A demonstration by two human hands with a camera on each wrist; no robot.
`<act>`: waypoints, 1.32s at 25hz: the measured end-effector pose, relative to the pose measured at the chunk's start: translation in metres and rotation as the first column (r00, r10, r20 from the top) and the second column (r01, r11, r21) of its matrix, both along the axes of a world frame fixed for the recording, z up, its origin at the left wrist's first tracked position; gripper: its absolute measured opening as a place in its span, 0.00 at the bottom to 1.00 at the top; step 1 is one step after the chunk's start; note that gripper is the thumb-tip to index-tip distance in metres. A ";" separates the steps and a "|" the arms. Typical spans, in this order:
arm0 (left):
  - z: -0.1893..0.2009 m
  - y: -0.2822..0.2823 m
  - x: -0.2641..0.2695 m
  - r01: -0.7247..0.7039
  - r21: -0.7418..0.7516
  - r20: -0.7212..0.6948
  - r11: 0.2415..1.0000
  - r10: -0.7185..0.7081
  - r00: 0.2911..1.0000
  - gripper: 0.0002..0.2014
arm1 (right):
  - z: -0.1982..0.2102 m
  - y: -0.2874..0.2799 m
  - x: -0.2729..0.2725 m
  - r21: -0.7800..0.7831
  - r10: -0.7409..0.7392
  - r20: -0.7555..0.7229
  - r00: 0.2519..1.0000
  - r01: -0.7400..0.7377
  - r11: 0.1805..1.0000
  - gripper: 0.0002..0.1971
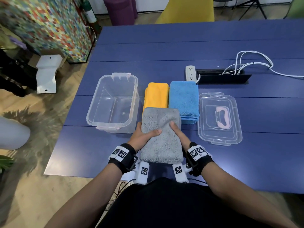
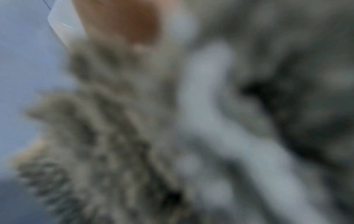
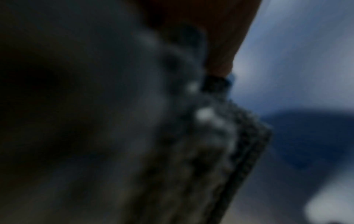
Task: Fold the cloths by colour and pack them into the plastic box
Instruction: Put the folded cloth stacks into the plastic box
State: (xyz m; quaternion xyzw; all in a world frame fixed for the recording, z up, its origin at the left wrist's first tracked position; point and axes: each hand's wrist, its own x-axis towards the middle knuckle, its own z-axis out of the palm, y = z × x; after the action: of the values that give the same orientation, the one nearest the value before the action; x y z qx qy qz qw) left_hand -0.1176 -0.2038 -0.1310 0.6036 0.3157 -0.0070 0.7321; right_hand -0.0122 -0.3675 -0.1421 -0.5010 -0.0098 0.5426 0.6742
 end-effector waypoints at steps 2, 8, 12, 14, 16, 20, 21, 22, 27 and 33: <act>0.023 0.005 0.004 -0.012 0.029 0.052 0.999 0.010 0.999 0.48 | 0.007 0.008 0.007 0.059 -0.031 0.039 0.999 0.029 0.998 0.43; 0.097 0.065 0.021 -0.094 0.093 0.165 0.991 0.078 0.983 0.44 | 0.065 0.073 0.028 0.096 -0.095 0.279 0.956 0.071 0.993 0.38; 0.137 0.137 0.028 -0.086 0.091 0.234 0.992 0.063 0.970 0.27 | 0.119 0.131 0.032 0.063 0.007 0.352 0.936 -0.031 0.998 0.34; 0.135 0.176 0.034 -0.095 0.101 0.166 0.990 0.077 0.983 0.29 | 0.132 0.168 0.033 -0.035 0.006 0.366 0.930 0.008 0.999 0.38; 0.120 0.210 0.041 -0.080 0.084 0.006 0.993 0.080 0.997 0.39 | 0.131 0.200 0.031 -0.162 0.027 0.399 0.917 0.042 0.986 0.49; 0.084 0.251 0.055 0.073 0.040 -0.293 0.997 -0.058 0.954 0.38 | 0.119 0.237 0.025 -0.347 0.055 0.474 0.879 0.129 0.929 0.34; 0.083 0.251 0.057 0.078 0.043 -0.318 0.996 -0.061 0.946 0.31 | 0.111 0.242 0.025 -0.386 0.062 0.499 0.864 0.158 0.909 0.35; 0.084 0.250 0.059 0.067 0.071 -0.328 0.995 -0.040 0.944 0.23 | 0.110 0.245 0.022 -0.436 0.083 0.498 0.863 0.167 0.884 0.36; 0.074 0.243 0.065 0.059 0.236 -0.325 0.970 0.021 0.945 0.09 | 0.089 0.283 0.021 -0.598 0.254 0.559 0.789 0.172 0.783 0.30; 0.039 0.240 0.065 0.062 0.273 -0.395 0.960 0.053 0.917 0.25 | 0.067 0.293 0.009 -0.819 0.552 0.454 0.700 0.084 0.567 0.19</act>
State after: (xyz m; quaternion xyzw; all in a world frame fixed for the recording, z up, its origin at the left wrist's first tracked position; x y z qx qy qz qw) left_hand -0.0530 0.0360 -0.0920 0.6875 0.4544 -0.0867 0.5598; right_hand -0.0036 -0.0743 -0.0751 -0.8969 -0.0831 0.3608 0.2419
